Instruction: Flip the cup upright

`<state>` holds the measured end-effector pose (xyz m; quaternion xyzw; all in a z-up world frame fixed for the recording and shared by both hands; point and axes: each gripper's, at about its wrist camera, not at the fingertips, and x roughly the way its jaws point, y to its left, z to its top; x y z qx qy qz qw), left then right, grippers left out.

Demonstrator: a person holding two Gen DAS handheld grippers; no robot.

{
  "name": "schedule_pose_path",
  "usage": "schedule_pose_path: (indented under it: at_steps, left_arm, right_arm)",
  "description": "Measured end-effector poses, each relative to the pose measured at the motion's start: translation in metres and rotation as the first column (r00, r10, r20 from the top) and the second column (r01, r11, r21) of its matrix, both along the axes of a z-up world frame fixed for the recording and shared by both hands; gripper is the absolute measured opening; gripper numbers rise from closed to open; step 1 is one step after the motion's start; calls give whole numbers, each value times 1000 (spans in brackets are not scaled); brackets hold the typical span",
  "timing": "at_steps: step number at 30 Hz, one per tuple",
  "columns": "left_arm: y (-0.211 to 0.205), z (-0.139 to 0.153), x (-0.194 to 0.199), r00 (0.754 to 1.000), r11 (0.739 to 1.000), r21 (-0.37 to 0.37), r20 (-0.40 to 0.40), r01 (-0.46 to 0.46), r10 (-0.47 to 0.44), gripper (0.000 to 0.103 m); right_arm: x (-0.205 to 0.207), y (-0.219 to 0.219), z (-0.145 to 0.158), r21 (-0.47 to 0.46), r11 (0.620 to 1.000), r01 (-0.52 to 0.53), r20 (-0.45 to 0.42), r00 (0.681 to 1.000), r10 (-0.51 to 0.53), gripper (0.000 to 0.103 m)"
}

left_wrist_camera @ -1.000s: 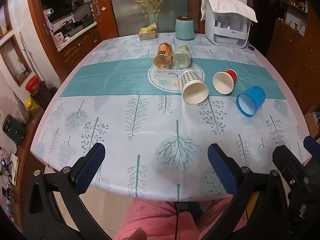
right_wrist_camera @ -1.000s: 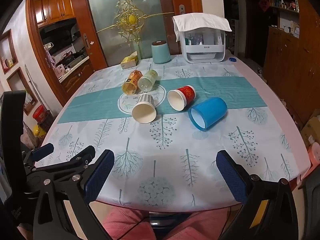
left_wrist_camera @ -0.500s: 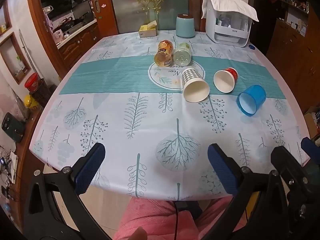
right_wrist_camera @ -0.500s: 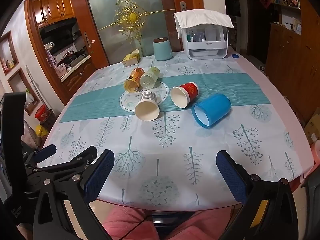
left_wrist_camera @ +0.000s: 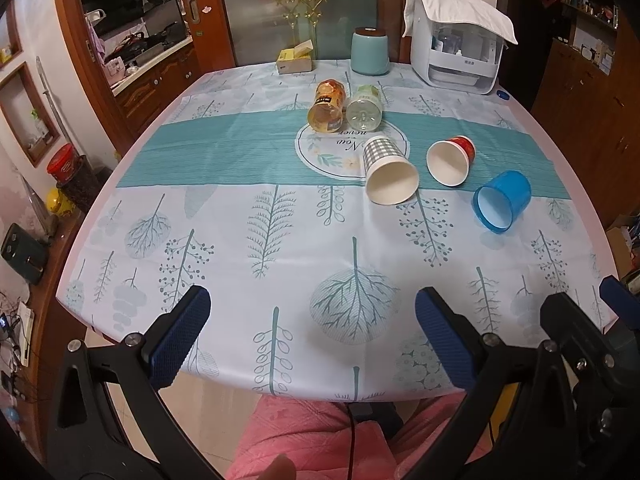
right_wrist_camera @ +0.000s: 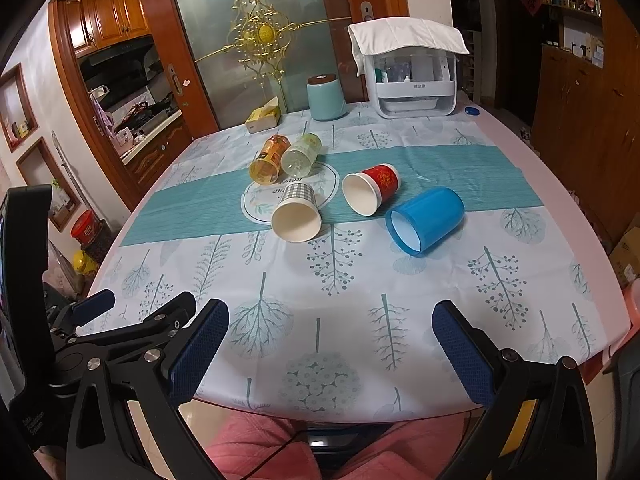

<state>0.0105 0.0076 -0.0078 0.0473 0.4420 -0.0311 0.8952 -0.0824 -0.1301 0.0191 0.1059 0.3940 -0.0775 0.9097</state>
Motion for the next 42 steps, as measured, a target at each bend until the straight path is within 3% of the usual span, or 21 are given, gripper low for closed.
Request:
schedule_pose_path:
  at_steps: [15, 29, 33, 42]
  left_arm:
    - [2, -2, 0, 1000, 1000, -11, 5, 0, 0, 102]
    - [32, -24, 17, 999, 979, -204, -36, 6, -14, 101]
    - [46, -37, 35, 996, 975, -222, -89, -17, -3, 101]
    - [87, -72, 97, 971, 947, -309, -238, -91, 15, 99]
  right_arm:
    - [1, 2, -3, 16, 1000, -8, 0, 1000, 8, 103]
    - [31, 1, -25, 124, 991, -46, -16, 999, 48, 103]
    - [49, 12, -38, 87, 992, -89, -30, 995, 92, 103]
    - [119, 27, -68, 142, 971, -195, -105, 972, 211, 99]
